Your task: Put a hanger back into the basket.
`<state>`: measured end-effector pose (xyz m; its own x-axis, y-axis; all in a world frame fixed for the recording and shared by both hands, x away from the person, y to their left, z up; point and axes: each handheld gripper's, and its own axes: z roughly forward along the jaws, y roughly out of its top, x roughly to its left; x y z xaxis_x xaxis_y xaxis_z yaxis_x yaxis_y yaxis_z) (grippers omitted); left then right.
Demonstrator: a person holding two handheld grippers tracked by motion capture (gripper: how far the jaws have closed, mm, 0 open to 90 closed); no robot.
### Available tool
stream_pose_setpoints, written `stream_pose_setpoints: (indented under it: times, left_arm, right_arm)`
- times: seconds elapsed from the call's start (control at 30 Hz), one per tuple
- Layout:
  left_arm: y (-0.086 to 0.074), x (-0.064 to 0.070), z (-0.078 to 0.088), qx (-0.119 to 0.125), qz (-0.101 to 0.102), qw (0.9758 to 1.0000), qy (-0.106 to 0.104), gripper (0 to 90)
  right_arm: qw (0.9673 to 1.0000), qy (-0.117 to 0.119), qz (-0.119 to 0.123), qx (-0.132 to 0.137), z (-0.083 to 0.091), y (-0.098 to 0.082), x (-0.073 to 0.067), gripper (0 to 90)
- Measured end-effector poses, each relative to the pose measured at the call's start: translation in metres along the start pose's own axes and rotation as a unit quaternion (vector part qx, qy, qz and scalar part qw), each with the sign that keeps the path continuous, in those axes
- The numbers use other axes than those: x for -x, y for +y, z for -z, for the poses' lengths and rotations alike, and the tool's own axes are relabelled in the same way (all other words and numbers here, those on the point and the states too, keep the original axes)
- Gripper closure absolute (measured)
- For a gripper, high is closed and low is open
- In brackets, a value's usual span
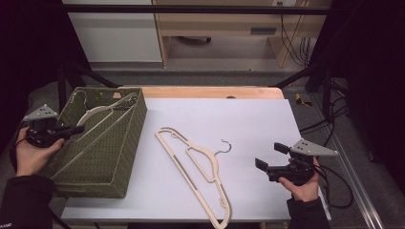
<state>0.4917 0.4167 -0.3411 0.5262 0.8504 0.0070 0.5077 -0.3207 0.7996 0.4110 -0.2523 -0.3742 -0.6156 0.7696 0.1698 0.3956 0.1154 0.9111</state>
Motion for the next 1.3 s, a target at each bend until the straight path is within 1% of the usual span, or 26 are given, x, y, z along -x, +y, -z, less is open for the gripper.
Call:
stream_pose_setpoints:
  times: [0.1, 0.13, 0.2, 0.33, 0.4, 0.47, 0.5, 0.57, 0.63, 0.7, 0.73, 0.77, 0.8, 0.83, 0.9, 0.93, 0.97, 1.0, 1.03, 1.1, 1.2, 1.27, 1.3]
  left_arm:
    - [-0.012, -0.001, -0.010, -0.002, 0.015, 0.9999, -0.002, 86.4]
    - [-0.016, -0.002, -0.013, -0.007, 0.019, 0.9998, 0.001, 86.4]
    - [-0.023, -0.004, -0.018, -0.015, 0.029, 0.9995, 0.006, 86.3]
    - [-0.029, -0.007, -0.021, -0.010, 0.044, 0.9990, 0.007, 85.9]
    - [-0.030, -0.008, -0.021, -0.008, 0.051, 0.9985, 0.017, 85.1]
    - [-0.030, -0.010, -0.022, -0.007, 0.056, 0.9979, 0.034, 84.3]
    - [-0.030, -0.010, -0.022, -0.007, 0.062, 0.9973, 0.039, 84.3]
    - [-0.030, -0.012, -0.023, -0.010, 0.067, 0.9962, 0.055, 83.7]
    - [-0.030, -0.015, -0.024, -0.016, 0.073, 0.9949, 0.067, 83.0]
    - [-0.030, -0.018, -0.025, -0.023, 0.081, 0.9928, 0.085, 81.5]
    - [-0.030, -0.020, -0.026, -0.027, 0.086, 0.9918, 0.090, 81.2]
    - [-0.030, -0.023, -0.026, -0.034, 0.087, 0.9911, 0.095, 81.2]
    - [-0.030, -0.024, -0.027, -0.039, 0.092, 0.9899, 0.100, 79.8]
    - [-0.030, -0.026, -0.027, -0.045, 0.097, 0.9884, 0.107, 79.8]
    - [-0.032, -0.029, -0.030, -0.065, 0.102, 0.9847, 0.126, 78.5]
    - [-0.033, -0.031, -0.031, -0.076, 0.106, 0.9831, 0.128, 77.8]
    - [-0.035, -0.033, -0.032, -0.081, 0.114, 0.9818, 0.128, 78.3]
    - [-0.037, -0.034, -0.033, -0.078, 0.121, 0.9810, 0.130, 78.5]
    - [-0.039, -0.035, -0.034, -0.073, 0.127, 0.9809, 0.128, 78.6]
    - [-0.040, -0.036, -0.034, -0.074, 0.134, 0.9799, 0.128, 78.8]
    - [-0.041, -0.038, -0.035, -0.091, 0.133, 0.9776, 0.135, 78.2]
    - [-0.042, -0.039, -0.038, -0.103, 0.136, 0.9752, 0.140, 78.1]
    - [-0.043, -0.040, -0.039, -0.105, 0.143, 0.9741, 0.140, 78.2]
  right_arm:
    - [1.0000, 0.000, -0.001, -0.002, 0.000, 0.000, 0.000, 5.4]
    - [1.0000, 0.001, 0.002, -0.003, 0.000, 0.000, 0.000, 5.4]
    - [1.0000, 0.000, -0.001, -0.004, -0.001, 0.000, 0.000, 5.4]
    - [1.0000, 0.002, 0.001, -0.005, -0.002, -0.001, 0.000, 5.5]
    - [1.0000, 0.001, 0.000, -0.005, -0.002, -0.001, -0.001, 5.5]
    - [1.0000, 0.002, 0.000, -0.005, -0.002, -0.001, -0.001, 5.6]
    - [1.0000, 0.002, 0.000, -0.005, -0.002, -0.001, -0.001, 5.6]
    - [1.0000, 0.002, -0.001, -0.005, -0.002, -0.001, -0.001, 5.7]
    - [1.0000, 0.004, 0.003, -0.007, -0.002, -0.001, 0.000, 5.7]
    - [1.0000, 0.003, 0.000, -0.008, -0.004, -0.001, -0.001, 5.7]
    - [1.0000, 0.003, 0.000, -0.008, -0.004, -0.001, -0.001, 5.7]
    - [1.0000, 0.003, 0.001, -0.009, -0.004, -0.001, -0.001, 5.7]
    - [1.0000, 0.003, 0.001, -0.009, -0.005, -0.001, -0.001, 5.7]
    - [1.0000, 0.003, 0.001, -0.009, -0.005, -0.001, -0.001, 5.7]
    - [0.9999, 0.004, 0.000, -0.010, -0.005, -0.001, -0.001, 5.8]
    - [0.9999, 0.004, 0.000, -0.010, -0.005, -0.001, -0.001, 5.9]
    - [0.9999, 0.004, 0.000, -0.011, -0.006, -0.001, -0.001, 5.9]
    - [0.9999, 0.005, 0.000, -0.011, -0.006, -0.002, -0.001, 5.9]
    - [0.9999, 0.005, 0.001, -0.012, -0.006, -0.002, -0.002, 5.9]
    - [0.9999, 0.005, 0.002, -0.012, -0.006, -0.002, -0.001, 5.9]
    - [0.9999, 0.005, 0.000, -0.012, -0.007, -0.002, -0.002, 6.0]
    - [0.9999, 0.007, 0.004, -0.013, -0.007, -0.002, -0.002, 5.9]
    - [0.9999, 0.007, 0.003, -0.014, -0.007, -0.002, -0.002, 5.9]
